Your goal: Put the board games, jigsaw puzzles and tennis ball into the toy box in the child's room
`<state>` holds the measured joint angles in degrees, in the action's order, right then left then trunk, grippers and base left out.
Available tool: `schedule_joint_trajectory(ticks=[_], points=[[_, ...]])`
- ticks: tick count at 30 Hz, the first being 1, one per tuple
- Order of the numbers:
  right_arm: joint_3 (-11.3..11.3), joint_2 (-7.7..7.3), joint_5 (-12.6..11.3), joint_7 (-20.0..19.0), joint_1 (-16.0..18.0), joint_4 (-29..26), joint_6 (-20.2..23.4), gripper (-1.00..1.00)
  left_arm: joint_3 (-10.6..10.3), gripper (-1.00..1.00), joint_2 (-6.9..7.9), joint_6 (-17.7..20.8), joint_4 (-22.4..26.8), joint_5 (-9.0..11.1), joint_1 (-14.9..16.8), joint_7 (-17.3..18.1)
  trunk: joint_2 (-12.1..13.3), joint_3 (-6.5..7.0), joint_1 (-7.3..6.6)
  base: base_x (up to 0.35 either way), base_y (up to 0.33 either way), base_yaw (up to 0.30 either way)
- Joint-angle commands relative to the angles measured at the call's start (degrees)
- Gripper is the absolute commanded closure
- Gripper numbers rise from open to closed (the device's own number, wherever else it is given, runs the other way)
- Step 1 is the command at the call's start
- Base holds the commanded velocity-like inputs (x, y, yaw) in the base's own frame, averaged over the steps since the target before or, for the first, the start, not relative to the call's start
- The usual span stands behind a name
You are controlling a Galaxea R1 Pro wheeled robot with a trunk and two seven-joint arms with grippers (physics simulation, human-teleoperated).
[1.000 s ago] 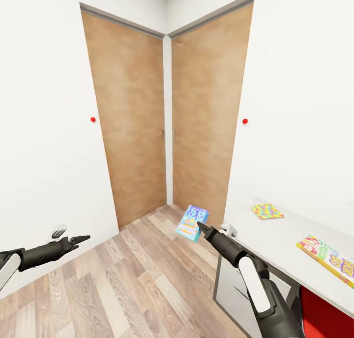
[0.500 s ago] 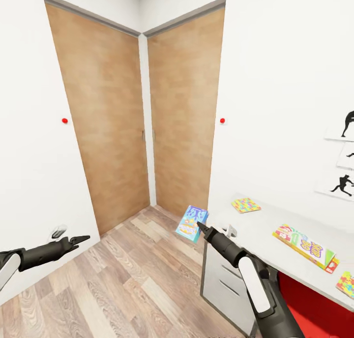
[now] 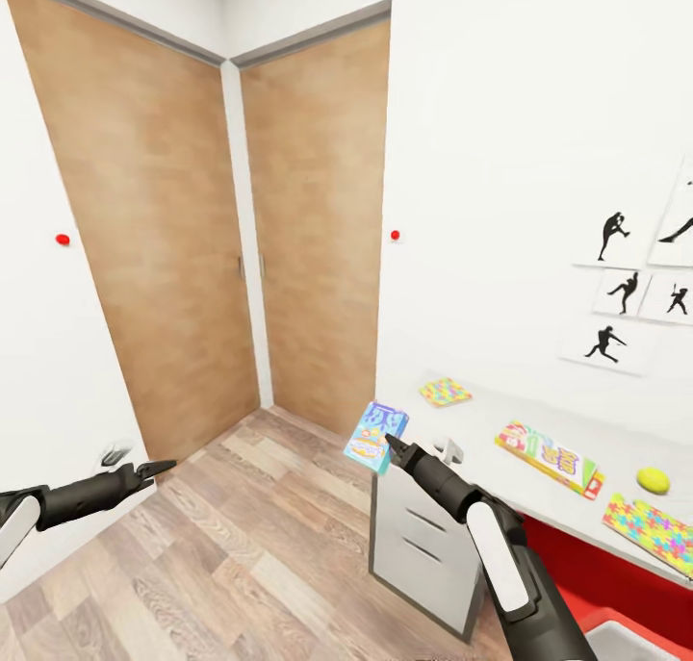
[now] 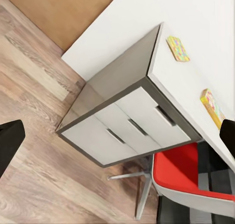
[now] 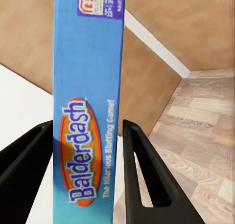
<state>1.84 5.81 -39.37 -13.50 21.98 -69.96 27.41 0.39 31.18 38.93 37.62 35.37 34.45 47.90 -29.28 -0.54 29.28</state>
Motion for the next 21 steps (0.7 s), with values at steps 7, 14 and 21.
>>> schedule_joint_trajectory(ticks=[7,14,21], points=[[0.1,0.08,-0.2,-0.1,0.0,0.0,0.4,1.00,0.1,-1.00,0.02,0.4,0.0,0.2,0.0,0.0,-0.1,-0.06,0.02,0.000,0.100,-0.100],[-0.1,0.08,-0.2,-0.1,0.1,-0.1,0.4,1.00,0.0,-1.00,0.02,0.4,0.0,0.2,0.0,0.0,-0.1,-0.01,0.02,0.037,0.079,-0.129],[-0.2,0.08,-0.3,-0.1,0.1,-0.1,0.4,1.00,0.9,-1.00,0.02,0.4,0.0,0.2,0.0,0.1,-0.1,0.13,0.02,0.006,0.034,-0.246]])
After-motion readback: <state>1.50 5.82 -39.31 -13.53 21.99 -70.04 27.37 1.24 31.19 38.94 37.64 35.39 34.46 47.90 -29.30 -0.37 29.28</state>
